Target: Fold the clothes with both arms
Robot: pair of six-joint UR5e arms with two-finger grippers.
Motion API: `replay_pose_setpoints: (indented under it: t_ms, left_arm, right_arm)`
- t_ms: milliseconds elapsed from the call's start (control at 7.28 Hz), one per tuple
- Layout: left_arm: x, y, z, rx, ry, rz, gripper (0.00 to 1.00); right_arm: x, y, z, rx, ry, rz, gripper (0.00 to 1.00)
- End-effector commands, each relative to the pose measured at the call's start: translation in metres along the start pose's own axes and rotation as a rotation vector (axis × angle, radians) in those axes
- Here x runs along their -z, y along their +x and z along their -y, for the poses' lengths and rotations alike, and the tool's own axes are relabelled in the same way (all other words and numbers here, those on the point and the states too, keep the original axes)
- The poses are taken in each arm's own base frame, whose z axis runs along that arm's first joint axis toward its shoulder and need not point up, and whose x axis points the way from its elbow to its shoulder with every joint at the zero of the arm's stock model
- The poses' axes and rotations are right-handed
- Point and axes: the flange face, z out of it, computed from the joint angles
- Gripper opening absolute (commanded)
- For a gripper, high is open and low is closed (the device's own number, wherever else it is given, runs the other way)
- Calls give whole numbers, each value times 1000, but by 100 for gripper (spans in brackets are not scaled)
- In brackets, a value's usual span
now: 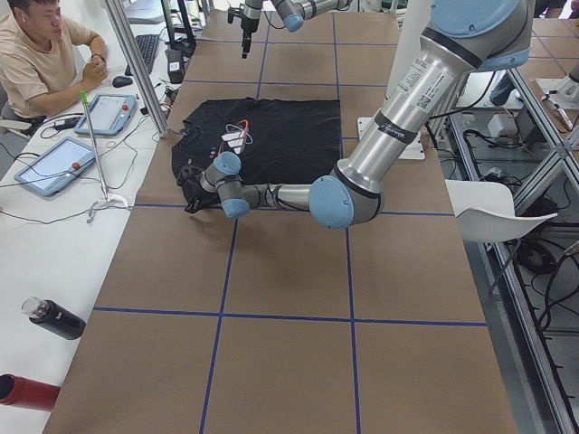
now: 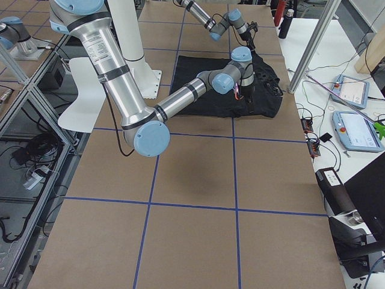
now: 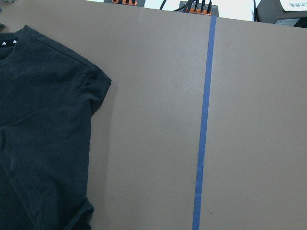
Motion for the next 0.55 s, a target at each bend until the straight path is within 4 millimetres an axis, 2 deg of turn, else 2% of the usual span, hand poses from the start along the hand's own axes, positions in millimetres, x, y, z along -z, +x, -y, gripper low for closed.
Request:
replay_pose_setpoints:
  t_ms: [0, 137, 275, 412]
  left_arm:
    - [-1, 3, -6, -5, -3, -8, 48]
    - [-1, 0, -8, -5, -2, -9, 42]
    - [-1, -1, -9, -6, -1, -10, 29]
    - [0, -3, -9, -6, 1, -11, 10]
  right_arm:
    - [0, -2, 0, 0, 0, -1, 100]
    - [0, -2, 1, 0, 1, 0, 100]
    - [1, -4, 2, 0, 5, 1, 100]
    - [2, -5, 2, 1, 5, 3, 100]
